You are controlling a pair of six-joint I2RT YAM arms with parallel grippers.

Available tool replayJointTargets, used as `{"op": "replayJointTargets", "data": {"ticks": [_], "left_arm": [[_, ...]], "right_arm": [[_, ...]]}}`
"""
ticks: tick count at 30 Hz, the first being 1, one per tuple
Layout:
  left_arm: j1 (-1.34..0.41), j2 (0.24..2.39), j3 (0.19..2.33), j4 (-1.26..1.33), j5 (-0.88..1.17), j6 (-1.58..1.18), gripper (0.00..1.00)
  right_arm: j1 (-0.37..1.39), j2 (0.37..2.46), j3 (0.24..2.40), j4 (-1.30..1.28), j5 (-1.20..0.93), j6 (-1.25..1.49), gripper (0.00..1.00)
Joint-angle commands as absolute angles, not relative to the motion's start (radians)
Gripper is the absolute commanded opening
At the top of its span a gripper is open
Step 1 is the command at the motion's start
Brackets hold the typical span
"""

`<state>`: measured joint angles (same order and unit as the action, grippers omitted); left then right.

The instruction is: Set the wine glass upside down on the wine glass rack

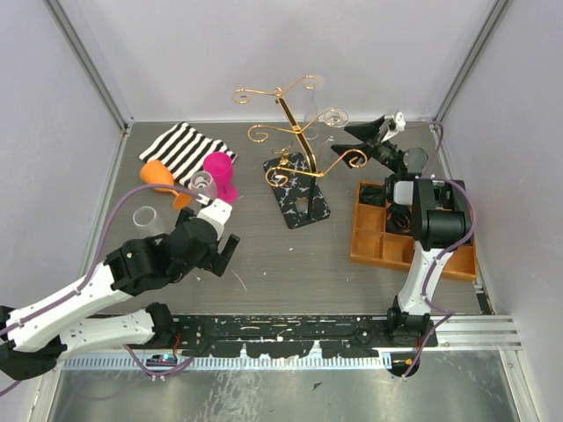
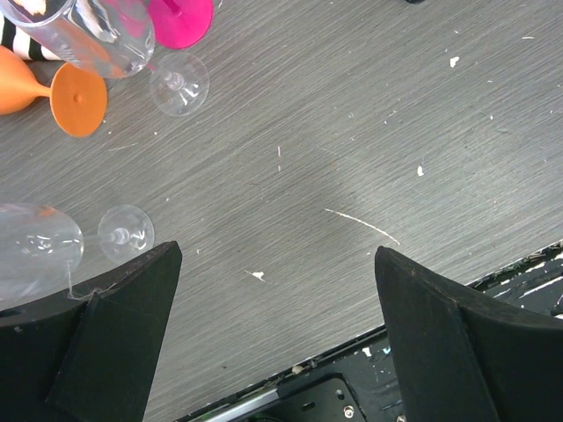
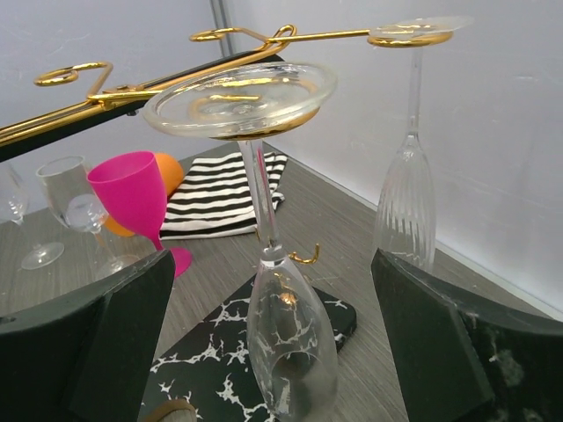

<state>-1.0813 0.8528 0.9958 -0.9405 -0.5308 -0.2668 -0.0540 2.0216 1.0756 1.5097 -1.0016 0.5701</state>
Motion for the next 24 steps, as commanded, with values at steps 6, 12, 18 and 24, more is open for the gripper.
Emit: {"op": "replayJointTargets", "data": {"ticks": [6,12,18,24], "left_arm": [[-1.077,0.834,0.991,-0.928,-0.553,-0.279,0.98],[-1.077,0.816,0.989,-0.918,-0.566,-0.279,0.98],[-1.078,0.813,1.001,-0.923,-0.579,-0.287,0.98],[-1.077,0.801,1.038,-0.941,-0.635,-0.317,0.98]], "right_arm": [[-0.148,1.894,1.004,1.569,-0.931,0.561,1.00],[-0.227,1.795,0.857,1.546,-0.723,0.570,1.00],[-0.253,1.541,0.747,1.255,-0.440,0.492,1.00],[-0.253,1.284,0.797,0.714,-0.077,0.469,1.00]]}}
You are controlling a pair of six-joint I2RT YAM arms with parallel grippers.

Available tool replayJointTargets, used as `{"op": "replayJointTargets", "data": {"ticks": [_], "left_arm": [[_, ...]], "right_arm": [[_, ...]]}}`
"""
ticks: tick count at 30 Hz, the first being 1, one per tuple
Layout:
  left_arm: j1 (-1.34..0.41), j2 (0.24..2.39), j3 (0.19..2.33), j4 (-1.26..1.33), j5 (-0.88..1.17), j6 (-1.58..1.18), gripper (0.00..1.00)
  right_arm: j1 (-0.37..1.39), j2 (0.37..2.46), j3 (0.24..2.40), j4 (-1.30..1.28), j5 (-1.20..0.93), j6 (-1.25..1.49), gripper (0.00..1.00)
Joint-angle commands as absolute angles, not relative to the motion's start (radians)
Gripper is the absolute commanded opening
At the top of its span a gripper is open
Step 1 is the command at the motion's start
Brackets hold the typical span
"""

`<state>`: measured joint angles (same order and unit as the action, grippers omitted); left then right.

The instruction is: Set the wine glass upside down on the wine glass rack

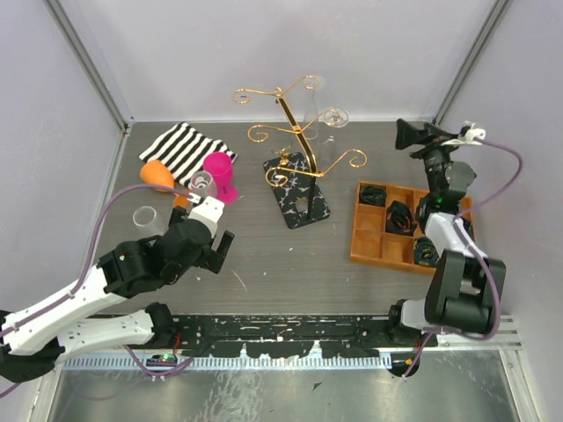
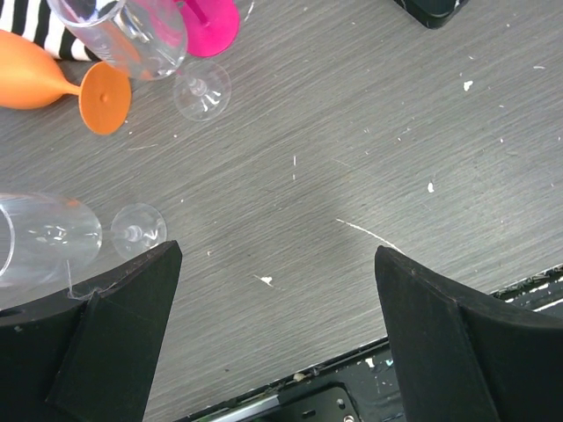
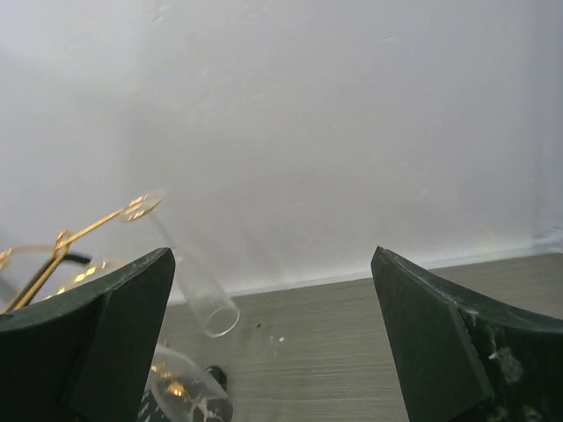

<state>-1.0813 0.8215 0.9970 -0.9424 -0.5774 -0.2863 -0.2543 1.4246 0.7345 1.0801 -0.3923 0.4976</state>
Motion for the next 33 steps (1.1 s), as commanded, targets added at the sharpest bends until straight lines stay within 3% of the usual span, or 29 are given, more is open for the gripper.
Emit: {"op": "replayJointTargets", "data": {"ticks": [1,7,16,22,28,33], "left_arm": [[-1.077,0.799,1.047,-0.943,-0.647,-0.320,0.98],[-1.072,0.819,1.121,-0.966,-0.757,-0.325,0.98],[-0.909,0.835,1.213,-1.006,-0.721,-0.328,0.98],[-0.746,0.855,1.252,-1.035,-0.643,-0.329,0.98],[-0.621,0.869,1.294,-1.062,-0.581,-0.315,0.98],[-0.535,0.880,1.328,-1.104,-0.534,-0.296,0.98]], "right_arm": [[-0.252,1.257,0.828,0.620,-0.032,0.480,1.00],[-0.252,1.137,0.999,0.150,0.072,0.557,1.00],[-0.252,1.153,1.395,-0.590,-0.008,0.416,1.00],[-0.258,1.040,1.395,-0.654,-0.212,0.383,1.00],[-0.255,0.884,1.349,-0.682,-0.098,0.306,1.00],[-0.122,0.781,1.372,-0.753,-0.083,0.206,1.00]]}}
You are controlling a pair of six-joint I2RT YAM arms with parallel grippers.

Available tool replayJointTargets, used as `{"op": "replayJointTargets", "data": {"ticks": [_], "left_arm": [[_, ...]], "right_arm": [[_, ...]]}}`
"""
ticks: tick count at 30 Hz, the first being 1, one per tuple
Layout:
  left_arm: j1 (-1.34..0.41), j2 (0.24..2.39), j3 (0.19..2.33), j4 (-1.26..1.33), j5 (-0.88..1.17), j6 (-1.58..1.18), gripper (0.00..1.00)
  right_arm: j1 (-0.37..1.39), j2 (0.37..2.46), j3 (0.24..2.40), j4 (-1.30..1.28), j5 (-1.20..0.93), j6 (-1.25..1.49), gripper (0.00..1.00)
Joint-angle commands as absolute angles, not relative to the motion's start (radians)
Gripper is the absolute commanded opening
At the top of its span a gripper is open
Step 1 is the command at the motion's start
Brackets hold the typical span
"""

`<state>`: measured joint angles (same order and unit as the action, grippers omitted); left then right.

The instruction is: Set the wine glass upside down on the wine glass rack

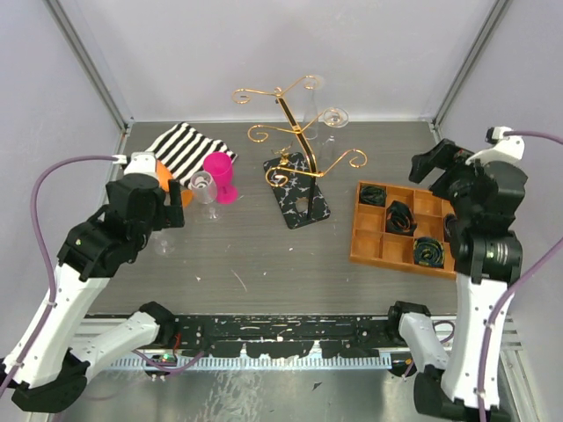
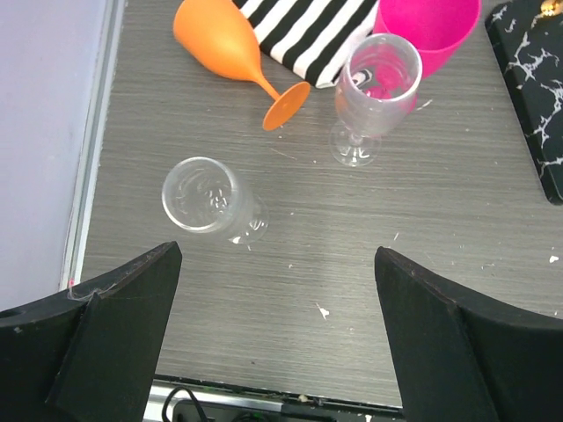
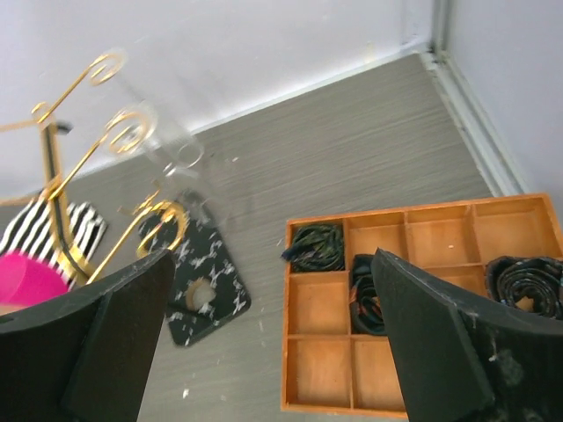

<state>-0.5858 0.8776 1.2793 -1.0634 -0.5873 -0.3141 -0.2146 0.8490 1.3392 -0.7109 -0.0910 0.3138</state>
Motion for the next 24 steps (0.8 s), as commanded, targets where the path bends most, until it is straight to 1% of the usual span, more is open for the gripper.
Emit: {"op": "replayJointTargets", "data": {"ticks": [1,6,10,16,24], "left_arm": [[-0.530,0.877,1.329,-1.108,-0.528,-0.296,0.98],[-0.530,0.831,1.302,-1.106,-0.514,-0.295,0.98],[-0.529,0.778,1.250,-1.091,-0.501,-0.295,0.98],[-0.530,0.691,1.172,-1.079,-0.482,-0.310,0.98],[-0.529,0.599,1.128,-1.075,-0.466,-0.322,0.98]], "right_arm": [[-0.074,0.759,1.368,-0.758,-0.084,0.184,1.00],[0.194,0.618,1.363,-0.783,-0.050,0.103,1.00],[0.334,0.544,1.356,-0.806,-0.005,0.079,1.00],[0.447,0.497,1.306,-0.819,-0.034,0.056,1.00],[0.626,0.491,1.245,-0.802,-0.026,0.018,1.00]]}}
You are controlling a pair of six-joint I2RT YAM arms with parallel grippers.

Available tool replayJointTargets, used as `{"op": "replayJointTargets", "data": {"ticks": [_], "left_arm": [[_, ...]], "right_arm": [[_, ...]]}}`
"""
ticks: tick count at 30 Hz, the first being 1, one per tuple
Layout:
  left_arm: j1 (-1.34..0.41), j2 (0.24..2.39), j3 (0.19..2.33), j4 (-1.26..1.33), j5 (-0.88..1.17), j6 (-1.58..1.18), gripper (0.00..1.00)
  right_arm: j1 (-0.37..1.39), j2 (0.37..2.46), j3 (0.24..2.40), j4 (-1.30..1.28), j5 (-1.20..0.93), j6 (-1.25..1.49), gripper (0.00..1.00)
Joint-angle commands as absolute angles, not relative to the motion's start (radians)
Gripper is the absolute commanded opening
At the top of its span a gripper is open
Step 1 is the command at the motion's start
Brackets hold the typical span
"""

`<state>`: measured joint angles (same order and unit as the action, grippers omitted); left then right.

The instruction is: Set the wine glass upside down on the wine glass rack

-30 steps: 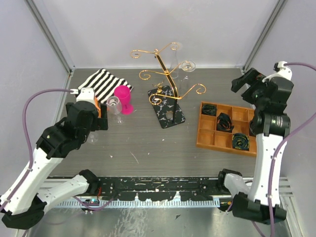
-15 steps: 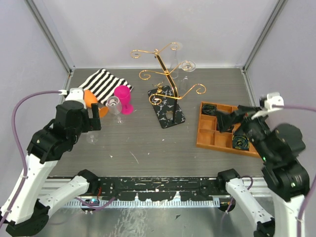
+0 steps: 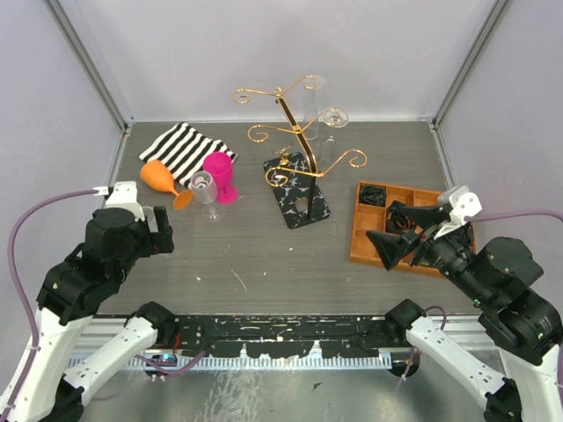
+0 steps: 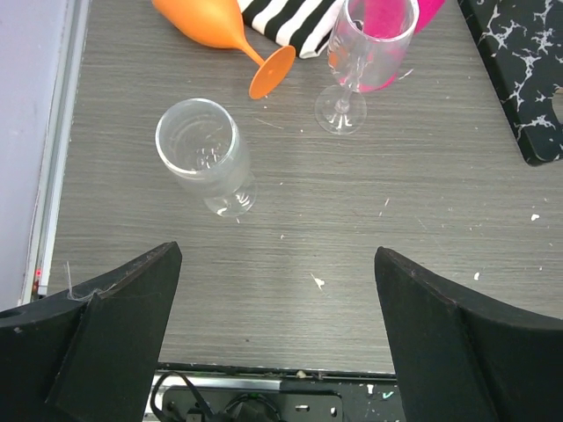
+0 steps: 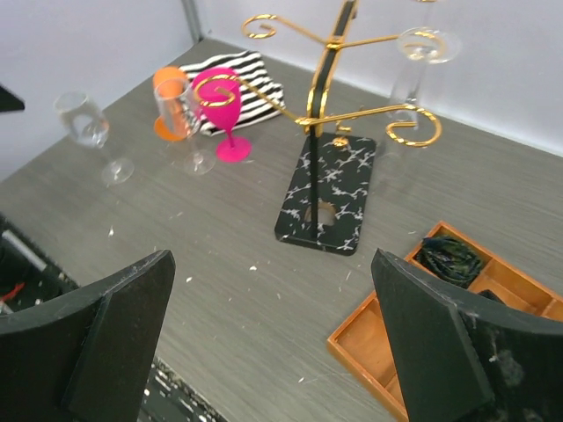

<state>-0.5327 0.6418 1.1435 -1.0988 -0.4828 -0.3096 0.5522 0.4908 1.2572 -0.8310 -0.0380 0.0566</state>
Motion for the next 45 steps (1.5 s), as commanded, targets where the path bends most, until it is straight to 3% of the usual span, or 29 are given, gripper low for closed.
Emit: {"op": "replayJointTargets", "data": {"ticks": [1,14,24,41,45], "left_arm": [[-0.529,0.592,1.127,-1.073,-0.468,-0.325,0.98],[-0.529,0.585,1.082,-1.058,-0.460,-0.397,0.98],[-0.529,0.545,1.034,-1.027,-0.476,-0.382,0.98],[-0.529,0.513,1.006,-1.003,-0.500,-0.376,0.98],[-0.528,0.518,1.002,-0.997,-0.492,-0.372,0.98]], "right_arm": [[0.652,0.491,1.241,-0.804,-0.026,0.012,1.00],[0.966,0.568,1.210,-0.822,0.058,-0.032,1.00],[0.999,0.780,1.139,-0.713,-0.003,-0.028,0.99],[1.026,0.969,0.704,0.085,0.038,0.143,1.00],[1.064,1.051,0.582,0.382,0.030,0.167,1.00]]}}
